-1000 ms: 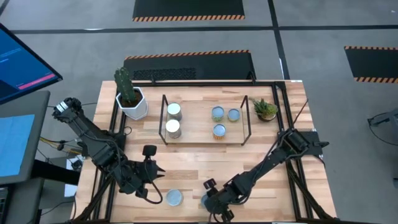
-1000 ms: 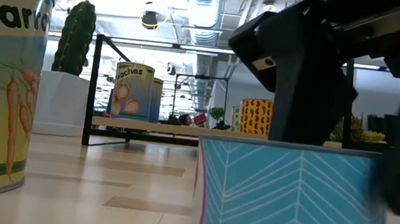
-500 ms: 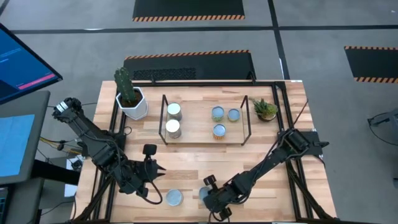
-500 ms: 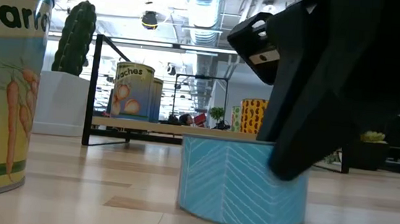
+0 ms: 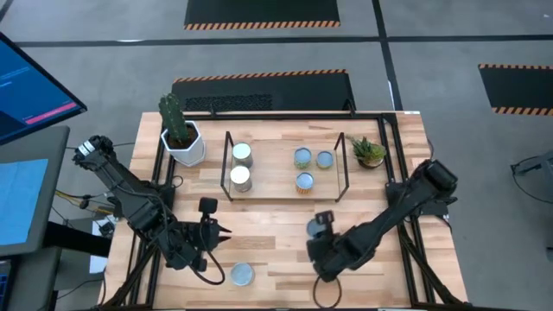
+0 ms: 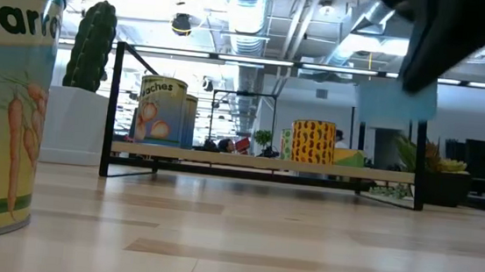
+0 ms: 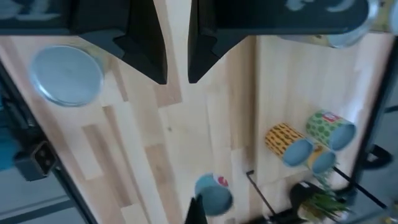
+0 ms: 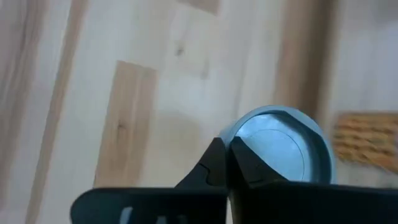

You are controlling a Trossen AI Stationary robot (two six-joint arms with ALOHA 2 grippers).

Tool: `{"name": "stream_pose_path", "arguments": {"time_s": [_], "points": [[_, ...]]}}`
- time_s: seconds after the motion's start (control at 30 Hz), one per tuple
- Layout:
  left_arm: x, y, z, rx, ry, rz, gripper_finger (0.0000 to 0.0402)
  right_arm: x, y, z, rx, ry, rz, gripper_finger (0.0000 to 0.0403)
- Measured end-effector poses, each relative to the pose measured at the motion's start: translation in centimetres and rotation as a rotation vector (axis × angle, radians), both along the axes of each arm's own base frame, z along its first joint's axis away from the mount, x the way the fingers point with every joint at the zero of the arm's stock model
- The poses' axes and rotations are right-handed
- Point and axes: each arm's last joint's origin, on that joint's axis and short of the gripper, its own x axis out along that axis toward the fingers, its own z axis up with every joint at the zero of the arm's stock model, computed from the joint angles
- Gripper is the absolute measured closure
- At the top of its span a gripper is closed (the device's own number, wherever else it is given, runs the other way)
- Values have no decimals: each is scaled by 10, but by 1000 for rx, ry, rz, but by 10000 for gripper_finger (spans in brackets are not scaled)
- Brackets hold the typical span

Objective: Pick and place cans onto a shelf
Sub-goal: Put the canned tuna on the shelf

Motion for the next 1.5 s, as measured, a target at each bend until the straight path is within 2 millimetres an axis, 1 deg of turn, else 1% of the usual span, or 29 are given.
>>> {"name": "stream_pose_path", "arguments": {"time_s": [0.1,0.2,0.3,0.43,0.53,0.67,0.73,0.93,1.07,1.17,1.37,1.5], "points": [[0,1,1,38,-20,13,349,-14,-12,20,-51,-14,-37,398],[1,3,1,78,-44,36,349,-21,-25,32,-115,-13,-62,398],[3,5,2,95,-53,52,349,-23,-37,38,-149,-6,-93,398],[7,11,2,101,-51,78,349,-15,-53,38,-175,31,-102,398],[11,15,2,113,-48,89,349,-6,-65,32,-214,85,-82,398],[13,19,0,118,-46,101,349,0,-82,25,-181,146,-72,398],[13,20,-3,131,-32,103,349,0,-91,16,-156,185,-81,398],[13,21,-10,154,-14,98,349,-5,-108,0,-148,237,-85,398],[12,22,-16,174,-2,98,349,-4,-116,-10,-74,217,-51,398],[12,24,-18,180,-1,106,349,-3,-123,-16,-55,195,-37,398],[15,27,-18,183,-4,126,349,-8,-142,-29,-34,210,-86,398],[17,30,-18,184,-3,139,349,-8,-151,-34,-27,169,-119,398]]}}
